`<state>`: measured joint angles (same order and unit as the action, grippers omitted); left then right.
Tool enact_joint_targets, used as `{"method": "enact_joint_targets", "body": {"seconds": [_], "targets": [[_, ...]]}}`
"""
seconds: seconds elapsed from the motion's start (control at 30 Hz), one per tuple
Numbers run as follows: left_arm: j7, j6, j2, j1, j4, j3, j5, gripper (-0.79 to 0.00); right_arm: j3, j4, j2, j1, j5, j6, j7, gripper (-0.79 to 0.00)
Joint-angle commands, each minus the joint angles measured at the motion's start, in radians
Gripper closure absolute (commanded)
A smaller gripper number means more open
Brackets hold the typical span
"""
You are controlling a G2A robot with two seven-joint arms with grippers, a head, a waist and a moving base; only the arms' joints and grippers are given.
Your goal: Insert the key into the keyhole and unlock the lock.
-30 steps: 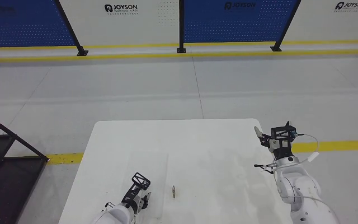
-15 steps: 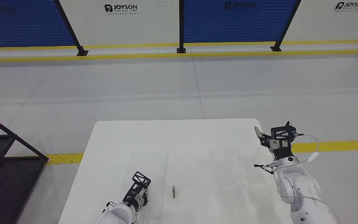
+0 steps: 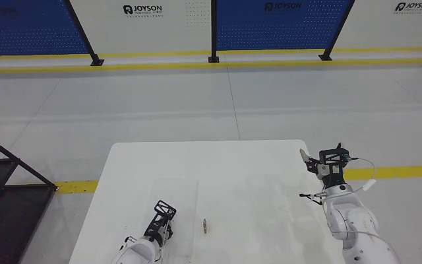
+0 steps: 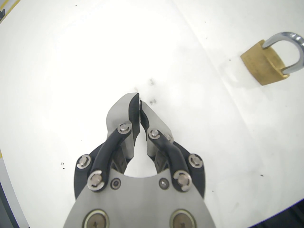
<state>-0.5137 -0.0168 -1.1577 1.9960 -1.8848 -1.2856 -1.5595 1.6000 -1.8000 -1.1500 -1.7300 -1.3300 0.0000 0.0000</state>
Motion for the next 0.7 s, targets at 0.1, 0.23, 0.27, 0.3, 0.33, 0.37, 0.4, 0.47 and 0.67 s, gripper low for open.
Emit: {"method": "enact_joint_targets", "body": {"seconds": [0.1,0.23,0.27,0.3,0.33,0.37,0.4,0.47,0.67], "targets": [[0.015,0.003,0.002,0.017,-0.032,-0.018,0.012,0.000,0.000,0.000,0.000,0.000,0.000,0.000,0.000,-0.785],[0.034,-0.009,0.005,0.044,-0.074,-0.043,0.035,0.000,0.000,0.000,0.000,0.000,0.000,0.000,0.000,-0.785],[0.042,-0.017,0.006,0.053,-0.087,-0.051,0.050,0.000,0.000,0.000,0.000,0.000,0.000,0.000,0.000,-0.785],[0.054,-0.027,0.007,0.061,-0.105,-0.062,0.066,0.000,0.000,0.000,0.000,0.000,0.000,0.000,0.000,-0.785],[0.067,-0.036,0.008,0.071,-0.121,-0.075,0.086,0.000,0.000,0.000,0.000,0.000,0.000,0.000,0.000,-0.785],[0.084,-0.042,0.010,0.081,-0.140,-0.091,0.106,0.000,0.000,0.000,0.000,0.000,0.000,0.000,0.000,-0.785],[0.108,-0.036,0.010,0.090,-0.163,-0.109,0.133,0.000,0.000,0.000,0.000,0.000,0.000,0.000,0.000,-0.785],[0.162,-0.050,0.011,0.114,-0.213,-0.144,0.212,0.000,0.000,0.000,0.000,0.000,0.000,0.000,0.000,-0.785],[0.360,-0.241,0.020,0.190,-0.274,-0.278,0.421,0.000,0.000,0.000,0.000,0.000,0.000,0.000,0.000,-0.785]]}}
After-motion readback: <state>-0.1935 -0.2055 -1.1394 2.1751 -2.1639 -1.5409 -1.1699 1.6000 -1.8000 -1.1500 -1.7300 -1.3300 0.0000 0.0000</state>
